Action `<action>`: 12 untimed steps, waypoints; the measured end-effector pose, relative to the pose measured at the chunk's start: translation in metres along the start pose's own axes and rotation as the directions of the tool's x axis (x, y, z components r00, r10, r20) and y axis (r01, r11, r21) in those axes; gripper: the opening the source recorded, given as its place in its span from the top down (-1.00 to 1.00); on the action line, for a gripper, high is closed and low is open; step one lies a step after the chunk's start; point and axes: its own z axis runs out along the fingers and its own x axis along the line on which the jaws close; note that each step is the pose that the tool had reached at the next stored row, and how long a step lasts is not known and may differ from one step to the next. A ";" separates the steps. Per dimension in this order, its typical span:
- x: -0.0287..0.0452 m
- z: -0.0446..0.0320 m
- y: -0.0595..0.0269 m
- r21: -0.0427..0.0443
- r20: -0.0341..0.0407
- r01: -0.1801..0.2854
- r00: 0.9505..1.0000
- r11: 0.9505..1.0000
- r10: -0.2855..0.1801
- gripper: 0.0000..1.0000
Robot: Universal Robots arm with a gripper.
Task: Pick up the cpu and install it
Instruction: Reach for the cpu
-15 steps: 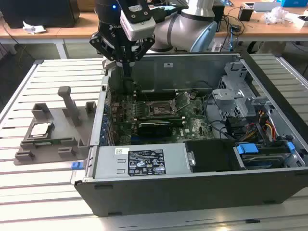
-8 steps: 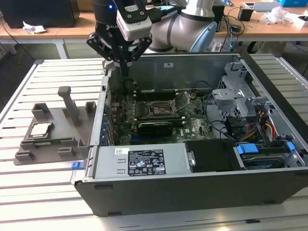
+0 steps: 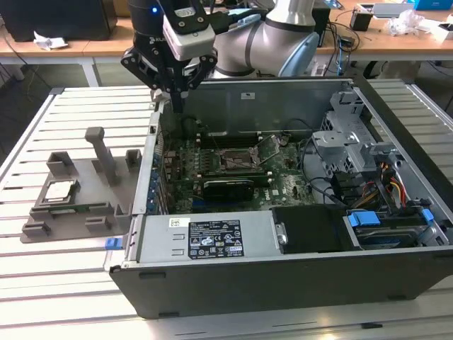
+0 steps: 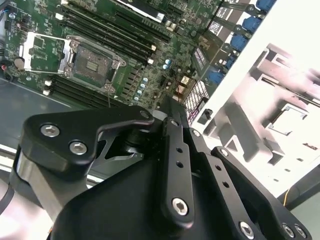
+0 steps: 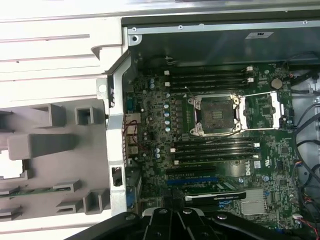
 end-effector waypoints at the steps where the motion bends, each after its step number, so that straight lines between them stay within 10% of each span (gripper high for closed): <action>1: 0.0017 -0.0001 -0.0001 0.000 0.000 0.000 1.000 1.000 0.000 0.79; 12: 0.0152 -0.0004 -0.0011 0.000 0.000 0.000 1.000 1.000 0.000 0.79</action>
